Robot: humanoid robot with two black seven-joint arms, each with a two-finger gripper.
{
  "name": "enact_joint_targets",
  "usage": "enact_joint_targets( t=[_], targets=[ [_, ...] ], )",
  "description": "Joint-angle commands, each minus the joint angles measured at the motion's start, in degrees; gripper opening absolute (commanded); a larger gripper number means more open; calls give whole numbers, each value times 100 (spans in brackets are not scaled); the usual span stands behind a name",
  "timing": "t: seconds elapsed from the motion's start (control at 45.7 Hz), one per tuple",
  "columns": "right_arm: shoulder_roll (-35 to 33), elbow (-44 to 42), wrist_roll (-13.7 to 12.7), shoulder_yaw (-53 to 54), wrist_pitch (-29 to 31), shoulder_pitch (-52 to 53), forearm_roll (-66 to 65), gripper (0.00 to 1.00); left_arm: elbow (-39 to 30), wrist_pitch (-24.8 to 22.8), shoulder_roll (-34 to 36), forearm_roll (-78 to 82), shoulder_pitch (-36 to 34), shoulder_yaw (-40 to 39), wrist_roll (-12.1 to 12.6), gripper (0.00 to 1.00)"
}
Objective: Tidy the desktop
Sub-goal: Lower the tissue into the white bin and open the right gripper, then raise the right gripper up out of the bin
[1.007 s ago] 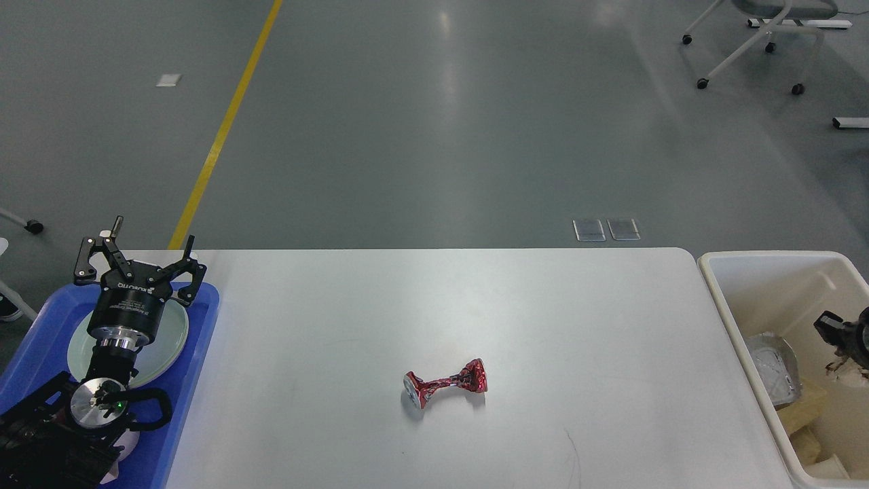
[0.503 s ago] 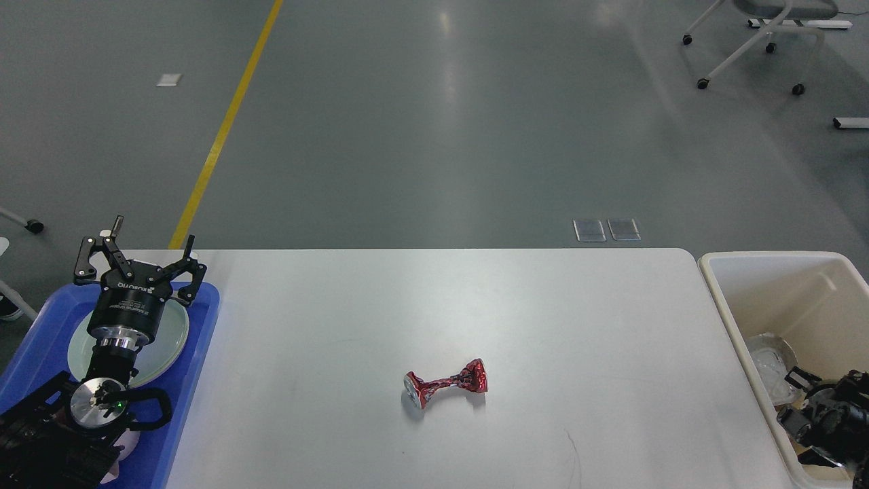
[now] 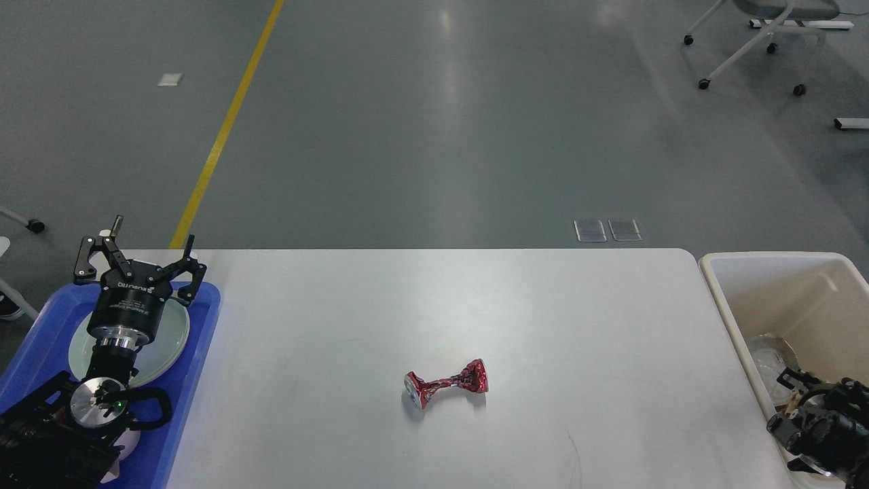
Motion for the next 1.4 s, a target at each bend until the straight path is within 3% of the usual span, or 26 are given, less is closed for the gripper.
enact_joint_targets(
  t=[0.0,0.328,0.591,0.897,1.182,1.379],
  targets=[
    [-25,8,8,1,22,0,-4,100,-3,0,0,0,0,0,3,98],
    [-236,288,8,-43,198,447,-136,100,-3,0,0,0,9,0,3,98],
    [-1326,2037,-1,-113,1006,2064,-1673,100,6,0,0,0,0,0,3,98],
    [-1625,3039,-27,-394,3545,4243,-2421,100,-3,0,0,0,0,0,3,98],
    [-1204,4436,-27,-1282,5119,6669,-2342,100,-3,0,0,0,0,0,3,98],
    [-527,5219,-19,-1765,6358,8111,-2202,100,-3,0,0,0,0,0,3,98]
  ],
)
